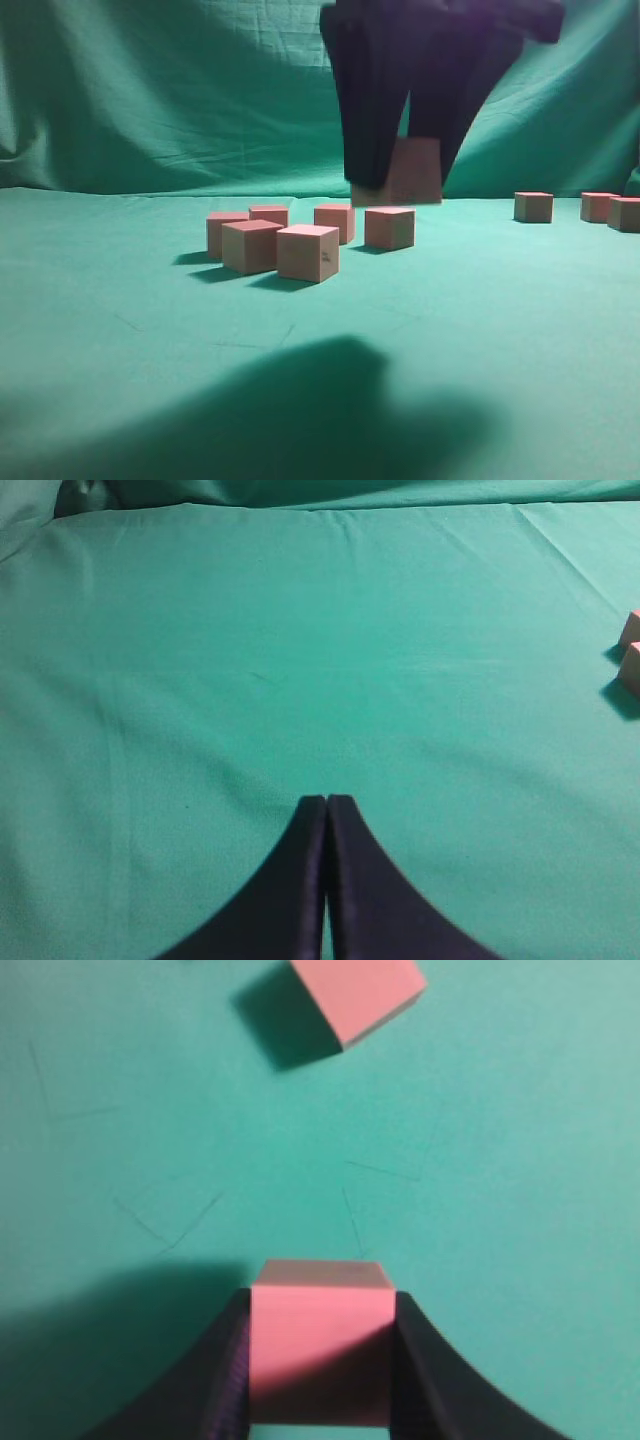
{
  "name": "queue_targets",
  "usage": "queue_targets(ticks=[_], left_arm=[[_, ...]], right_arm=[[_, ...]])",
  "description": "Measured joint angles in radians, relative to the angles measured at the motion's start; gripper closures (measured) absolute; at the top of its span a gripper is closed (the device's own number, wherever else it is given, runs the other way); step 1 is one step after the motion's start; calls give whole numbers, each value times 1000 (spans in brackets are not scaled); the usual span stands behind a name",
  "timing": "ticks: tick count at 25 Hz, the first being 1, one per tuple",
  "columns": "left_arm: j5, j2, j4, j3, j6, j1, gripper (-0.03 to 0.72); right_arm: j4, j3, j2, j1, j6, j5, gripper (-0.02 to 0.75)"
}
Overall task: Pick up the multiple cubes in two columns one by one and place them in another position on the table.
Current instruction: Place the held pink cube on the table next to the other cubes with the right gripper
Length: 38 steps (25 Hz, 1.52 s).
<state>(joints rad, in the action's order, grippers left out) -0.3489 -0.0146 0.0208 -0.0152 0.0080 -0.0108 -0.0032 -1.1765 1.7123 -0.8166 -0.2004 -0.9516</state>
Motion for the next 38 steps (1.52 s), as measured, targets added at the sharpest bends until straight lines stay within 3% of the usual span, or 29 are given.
queue_targets(ticks=[8,38], left_arm=[[0,0,0,0,0,0,688],[0,0,0,0,0,0,688]], right_arm=[[-128,0,58,-6,-112,117,470],[-240,0,158,-6,-306,216,470]])
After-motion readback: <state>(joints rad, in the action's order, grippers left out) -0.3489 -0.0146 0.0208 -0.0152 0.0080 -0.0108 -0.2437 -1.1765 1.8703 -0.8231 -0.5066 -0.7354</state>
